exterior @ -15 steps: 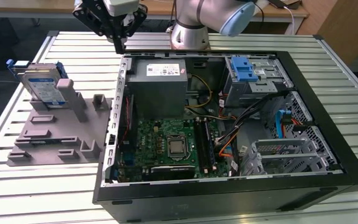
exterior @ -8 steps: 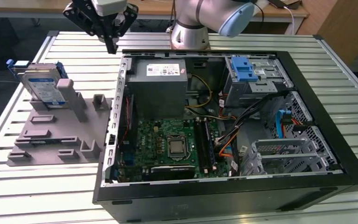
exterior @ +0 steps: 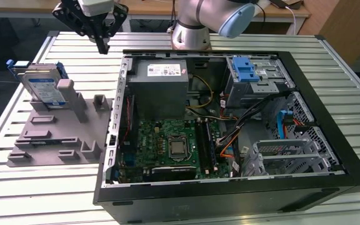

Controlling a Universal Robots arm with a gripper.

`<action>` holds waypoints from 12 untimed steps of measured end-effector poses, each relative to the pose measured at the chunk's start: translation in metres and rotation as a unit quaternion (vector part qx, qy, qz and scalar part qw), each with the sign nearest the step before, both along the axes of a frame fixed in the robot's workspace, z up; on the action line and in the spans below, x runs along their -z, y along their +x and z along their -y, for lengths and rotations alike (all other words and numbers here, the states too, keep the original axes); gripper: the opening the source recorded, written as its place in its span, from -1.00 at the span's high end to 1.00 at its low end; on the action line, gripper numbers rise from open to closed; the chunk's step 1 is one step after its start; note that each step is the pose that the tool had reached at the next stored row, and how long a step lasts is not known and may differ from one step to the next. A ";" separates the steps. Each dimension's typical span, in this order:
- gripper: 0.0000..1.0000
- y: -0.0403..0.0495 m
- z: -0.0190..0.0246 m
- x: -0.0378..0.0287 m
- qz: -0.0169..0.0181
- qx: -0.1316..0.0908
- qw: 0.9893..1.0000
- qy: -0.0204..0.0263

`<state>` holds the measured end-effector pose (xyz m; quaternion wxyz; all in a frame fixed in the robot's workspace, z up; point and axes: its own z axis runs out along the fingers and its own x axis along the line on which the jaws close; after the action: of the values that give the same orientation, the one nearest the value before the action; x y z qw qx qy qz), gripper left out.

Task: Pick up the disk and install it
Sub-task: 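Reach for the disk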

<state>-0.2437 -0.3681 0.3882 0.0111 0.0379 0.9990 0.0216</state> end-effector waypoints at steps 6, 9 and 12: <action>0.79 -0.0134 -0.0030 0.0016 0.000 0.000 1.000 0.000; 0.79 -0.0203 -0.0047 0.0023 -0.001 0.000 1.000 0.000; 0.79 -0.0252 -0.0058 0.0028 -0.001 0.000 1.000 0.000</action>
<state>-0.2689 -0.3623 0.3854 0.0099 0.0380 0.9990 0.0216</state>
